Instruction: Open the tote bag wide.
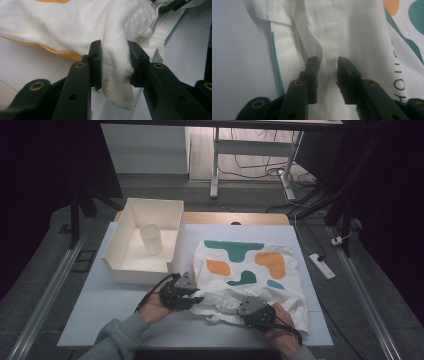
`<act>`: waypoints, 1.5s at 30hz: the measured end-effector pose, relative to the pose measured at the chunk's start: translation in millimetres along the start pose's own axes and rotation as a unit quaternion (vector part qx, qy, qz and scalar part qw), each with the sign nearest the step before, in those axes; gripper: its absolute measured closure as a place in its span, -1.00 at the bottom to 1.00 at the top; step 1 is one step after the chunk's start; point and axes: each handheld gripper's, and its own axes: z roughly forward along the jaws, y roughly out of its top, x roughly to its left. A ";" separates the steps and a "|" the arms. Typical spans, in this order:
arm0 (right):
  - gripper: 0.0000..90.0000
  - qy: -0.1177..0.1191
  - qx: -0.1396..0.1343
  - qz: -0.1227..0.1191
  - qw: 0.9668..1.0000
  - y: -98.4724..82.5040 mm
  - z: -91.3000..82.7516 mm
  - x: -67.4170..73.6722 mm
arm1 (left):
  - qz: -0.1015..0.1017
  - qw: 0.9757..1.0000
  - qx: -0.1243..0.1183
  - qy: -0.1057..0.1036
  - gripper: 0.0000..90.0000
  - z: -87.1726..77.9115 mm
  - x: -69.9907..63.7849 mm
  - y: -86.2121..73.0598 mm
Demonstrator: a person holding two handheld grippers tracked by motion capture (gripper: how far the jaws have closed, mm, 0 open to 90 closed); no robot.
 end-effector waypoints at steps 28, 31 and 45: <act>0.92 -0.073 -0.099 -0.014 0.992 8.1 -41.9 -10.4 | -0.010 1.000 -0.016 -0.004 0.45 -1.9 2.4 -0.9; 0.92 -0.086 -0.107 -0.009 0.991 8.5 -46.0 -16.9 | -0.011 1.000 -0.020 -0.004 0.44 -2.3 1.5 -0.2; 0.91 -0.121 -0.139 0.007 0.983 36.7 -46.2 -71.1 | -0.014 0.999 -0.035 0.005 0.44 -3.7 4.5 6.9</act>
